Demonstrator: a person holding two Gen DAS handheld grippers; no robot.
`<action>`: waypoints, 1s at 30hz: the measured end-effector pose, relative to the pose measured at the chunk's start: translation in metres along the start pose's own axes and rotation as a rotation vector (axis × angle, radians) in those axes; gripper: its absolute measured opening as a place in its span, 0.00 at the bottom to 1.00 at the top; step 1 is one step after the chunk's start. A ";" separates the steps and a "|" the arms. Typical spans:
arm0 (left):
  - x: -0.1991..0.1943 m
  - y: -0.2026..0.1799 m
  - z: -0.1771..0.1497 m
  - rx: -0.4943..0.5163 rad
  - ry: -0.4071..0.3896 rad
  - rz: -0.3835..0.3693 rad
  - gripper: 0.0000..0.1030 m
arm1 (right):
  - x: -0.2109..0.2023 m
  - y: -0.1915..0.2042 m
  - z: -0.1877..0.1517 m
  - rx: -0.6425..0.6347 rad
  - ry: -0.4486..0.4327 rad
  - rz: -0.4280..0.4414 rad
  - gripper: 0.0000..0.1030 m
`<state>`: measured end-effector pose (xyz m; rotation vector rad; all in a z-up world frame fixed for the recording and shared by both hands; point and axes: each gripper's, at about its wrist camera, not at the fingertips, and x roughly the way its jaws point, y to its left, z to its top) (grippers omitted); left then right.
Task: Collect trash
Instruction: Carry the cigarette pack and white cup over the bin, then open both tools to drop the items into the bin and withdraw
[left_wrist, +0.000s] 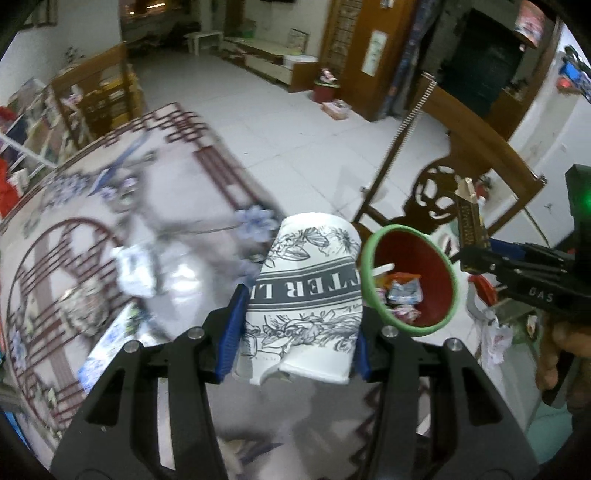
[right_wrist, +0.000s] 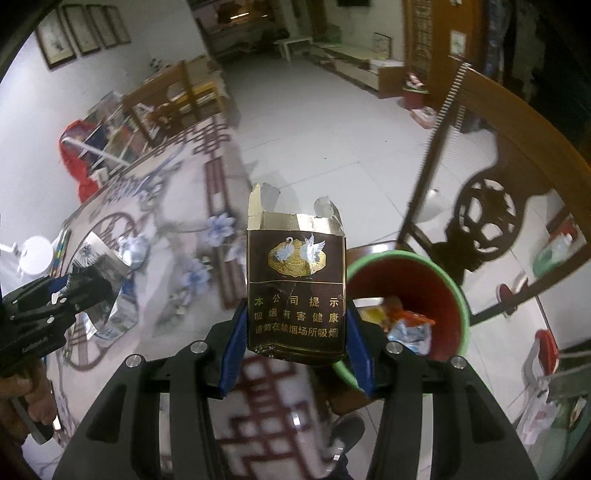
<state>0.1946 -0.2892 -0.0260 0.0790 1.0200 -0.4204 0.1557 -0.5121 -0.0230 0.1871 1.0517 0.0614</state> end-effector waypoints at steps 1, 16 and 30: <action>0.004 -0.008 0.003 0.013 0.002 -0.008 0.46 | -0.002 -0.007 0.000 0.009 -0.003 -0.004 0.46; 0.055 -0.117 0.033 0.126 0.041 -0.151 0.46 | -0.021 -0.112 0.006 0.114 -0.020 -0.042 0.46; 0.094 -0.174 0.049 0.161 0.093 -0.183 0.46 | -0.011 -0.157 0.021 0.105 0.008 0.025 0.46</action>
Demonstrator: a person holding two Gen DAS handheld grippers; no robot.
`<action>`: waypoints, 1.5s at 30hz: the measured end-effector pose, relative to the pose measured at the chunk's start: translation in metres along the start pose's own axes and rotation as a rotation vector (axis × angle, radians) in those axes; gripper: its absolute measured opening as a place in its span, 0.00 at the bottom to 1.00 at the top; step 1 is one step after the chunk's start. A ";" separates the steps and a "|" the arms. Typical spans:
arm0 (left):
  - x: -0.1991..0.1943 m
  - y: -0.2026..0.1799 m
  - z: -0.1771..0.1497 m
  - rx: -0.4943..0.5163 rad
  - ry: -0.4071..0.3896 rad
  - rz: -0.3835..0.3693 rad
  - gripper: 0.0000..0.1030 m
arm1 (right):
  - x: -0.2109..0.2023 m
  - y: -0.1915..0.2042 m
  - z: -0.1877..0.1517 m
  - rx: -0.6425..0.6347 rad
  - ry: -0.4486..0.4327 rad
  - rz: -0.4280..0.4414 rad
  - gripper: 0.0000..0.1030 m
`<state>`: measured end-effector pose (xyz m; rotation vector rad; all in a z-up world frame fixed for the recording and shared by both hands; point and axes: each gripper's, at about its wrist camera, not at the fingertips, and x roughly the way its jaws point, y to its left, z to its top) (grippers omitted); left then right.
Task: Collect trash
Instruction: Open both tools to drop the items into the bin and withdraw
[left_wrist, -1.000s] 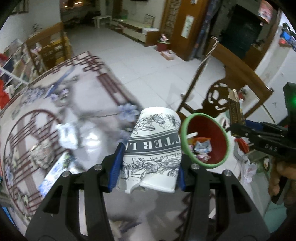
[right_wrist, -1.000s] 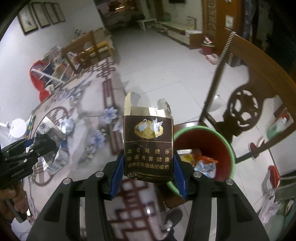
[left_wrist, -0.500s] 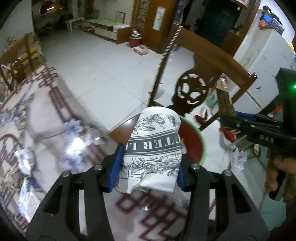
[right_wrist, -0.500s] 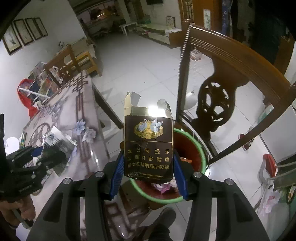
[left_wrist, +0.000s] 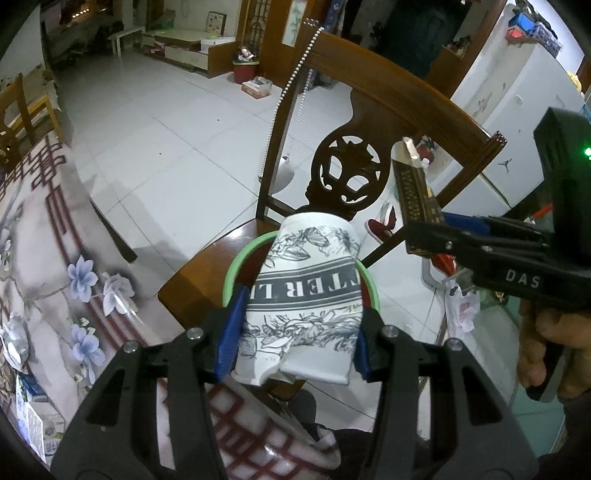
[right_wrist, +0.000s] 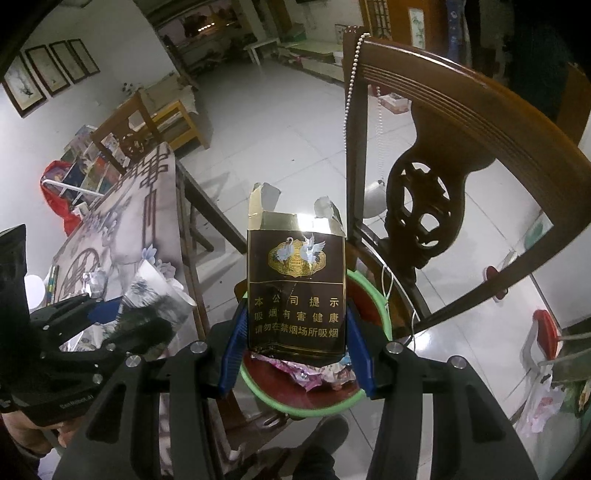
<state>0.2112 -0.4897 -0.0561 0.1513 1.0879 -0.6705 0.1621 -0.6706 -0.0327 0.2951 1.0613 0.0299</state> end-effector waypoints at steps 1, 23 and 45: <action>0.002 -0.002 0.001 0.002 0.003 0.002 0.46 | 0.001 -0.001 0.002 -0.002 0.002 0.004 0.46; 0.000 0.007 -0.011 -0.049 0.007 0.090 0.95 | 0.011 -0.001 0.019 -0.035 -0.016 0.005 0.91; -0.106 0.121 -0.107 -0.276 -0.091 0.245 0.95 | 0.039 0.167 -0.006 -0.252 0.019 0.113 0.93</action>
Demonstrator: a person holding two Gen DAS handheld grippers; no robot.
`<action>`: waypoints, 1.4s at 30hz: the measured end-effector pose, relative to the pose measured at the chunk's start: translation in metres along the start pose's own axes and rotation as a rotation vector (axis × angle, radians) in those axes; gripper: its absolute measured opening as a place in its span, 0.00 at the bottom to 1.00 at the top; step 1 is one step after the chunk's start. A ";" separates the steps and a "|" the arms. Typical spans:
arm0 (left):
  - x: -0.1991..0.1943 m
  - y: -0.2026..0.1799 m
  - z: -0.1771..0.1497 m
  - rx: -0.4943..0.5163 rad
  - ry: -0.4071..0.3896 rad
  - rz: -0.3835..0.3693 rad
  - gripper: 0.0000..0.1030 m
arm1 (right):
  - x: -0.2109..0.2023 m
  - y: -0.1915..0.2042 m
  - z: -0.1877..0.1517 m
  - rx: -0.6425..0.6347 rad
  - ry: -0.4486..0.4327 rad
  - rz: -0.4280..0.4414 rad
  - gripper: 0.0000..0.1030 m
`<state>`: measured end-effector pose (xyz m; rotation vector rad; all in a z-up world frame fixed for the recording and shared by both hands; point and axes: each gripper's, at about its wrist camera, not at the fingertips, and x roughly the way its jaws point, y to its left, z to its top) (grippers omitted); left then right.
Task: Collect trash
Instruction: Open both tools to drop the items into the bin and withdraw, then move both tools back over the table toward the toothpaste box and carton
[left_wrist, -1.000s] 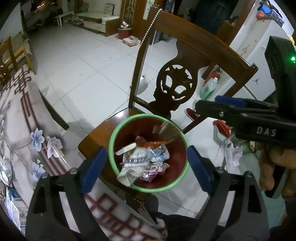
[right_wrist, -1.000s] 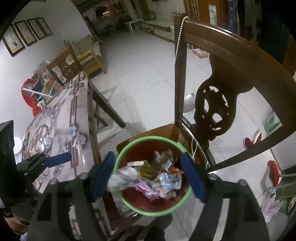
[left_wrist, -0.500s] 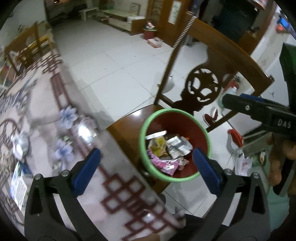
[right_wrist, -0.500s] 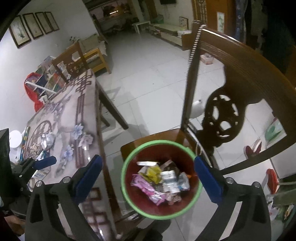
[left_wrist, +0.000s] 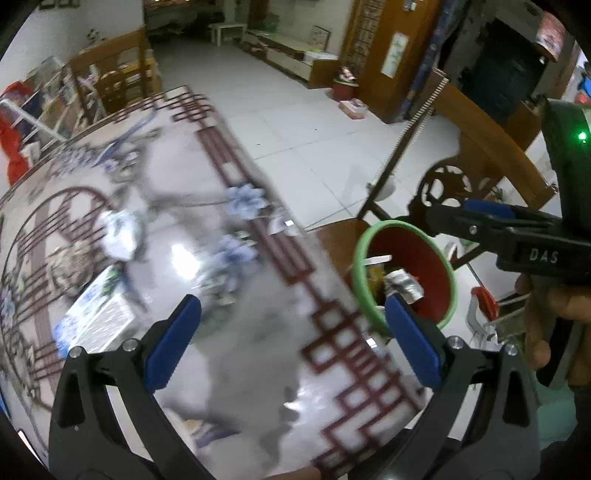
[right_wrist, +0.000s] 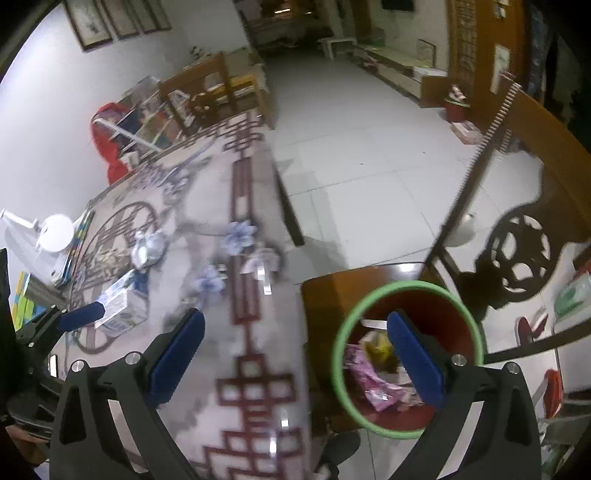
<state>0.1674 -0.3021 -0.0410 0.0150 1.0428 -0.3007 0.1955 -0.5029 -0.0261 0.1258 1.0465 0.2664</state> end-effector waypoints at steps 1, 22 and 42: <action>-0.003 0.010 -0.003 -0.013 -0.001 0.008 0.95 | 0.002 0.008 0.001 -0.010 0.002 0.006 0.93; -0.047 0.185 -0.060 -0.195 0.009 0.099 0.95 | 0.076 0.185 0.001 -0.164 0.104 0.097 0.93; -0.053 0.307 -0.092 -0.188 0.050 0.100 0.95 | 0.160 0.283 -0.031 0.072 0.220 0.085 0.93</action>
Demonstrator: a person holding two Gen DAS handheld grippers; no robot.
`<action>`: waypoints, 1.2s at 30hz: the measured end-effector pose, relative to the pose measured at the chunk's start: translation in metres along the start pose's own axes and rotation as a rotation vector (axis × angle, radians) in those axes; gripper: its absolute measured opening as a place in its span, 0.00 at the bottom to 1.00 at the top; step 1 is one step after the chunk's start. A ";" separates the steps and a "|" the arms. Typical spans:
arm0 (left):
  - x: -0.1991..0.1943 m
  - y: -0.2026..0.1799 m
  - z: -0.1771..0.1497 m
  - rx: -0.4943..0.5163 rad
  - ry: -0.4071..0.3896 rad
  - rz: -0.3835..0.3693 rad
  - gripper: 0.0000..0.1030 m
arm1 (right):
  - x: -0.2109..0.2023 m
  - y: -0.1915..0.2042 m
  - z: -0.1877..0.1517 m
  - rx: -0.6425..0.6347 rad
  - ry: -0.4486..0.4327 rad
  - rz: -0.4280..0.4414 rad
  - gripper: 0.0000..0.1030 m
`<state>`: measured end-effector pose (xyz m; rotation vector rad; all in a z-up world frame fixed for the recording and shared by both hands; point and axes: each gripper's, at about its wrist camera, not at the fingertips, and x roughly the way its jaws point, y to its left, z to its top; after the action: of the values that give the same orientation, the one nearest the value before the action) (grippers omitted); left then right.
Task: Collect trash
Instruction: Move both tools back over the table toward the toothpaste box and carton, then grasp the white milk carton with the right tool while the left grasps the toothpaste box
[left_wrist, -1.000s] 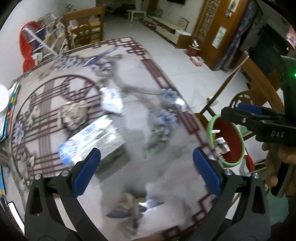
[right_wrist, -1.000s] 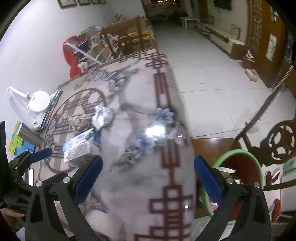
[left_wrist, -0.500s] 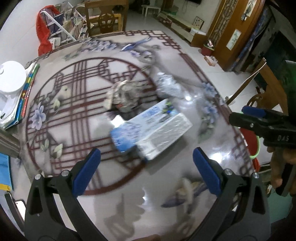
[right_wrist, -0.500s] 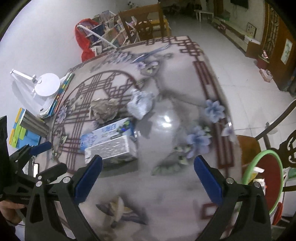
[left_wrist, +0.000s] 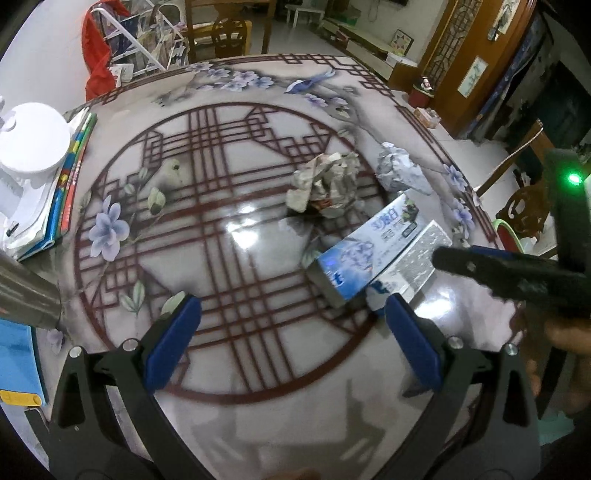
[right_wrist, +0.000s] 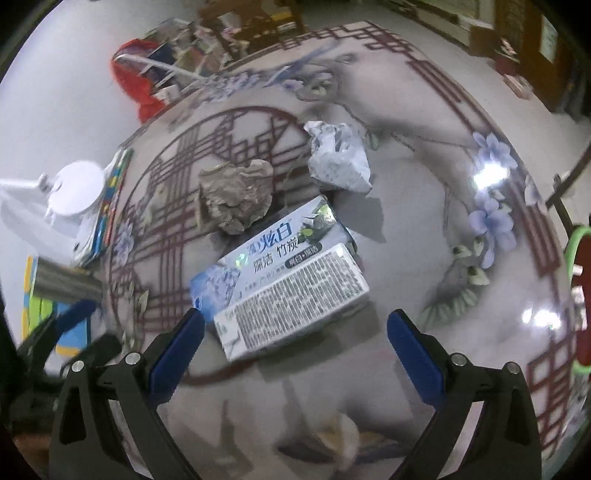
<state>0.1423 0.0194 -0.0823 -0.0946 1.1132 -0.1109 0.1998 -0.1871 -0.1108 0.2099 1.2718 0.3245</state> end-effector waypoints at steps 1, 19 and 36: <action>0.000 0.003 -0.002 -0.003 0.000 0.000 0.95 | 0.007 0.001 0.001 0.023 0.006 -0.013 0.93; 0.002 0.023 -0.014 -0.077 -0.024 -0.052 0.95 | 0.022 0.000 -0.003 -0.050 0.071 -0.111 0.73; 0.013 -0.003 0.002 -0.038 -0.022 -0.076 0.95 | 0.034 -0.017 -0.011 0.013 0.123 -0.091 0.51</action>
<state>0.1497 0.0144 -0.0921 -0.1720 1.0906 -0.1563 0.1996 -0.1909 -0.1500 0.1443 1.4006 0.2535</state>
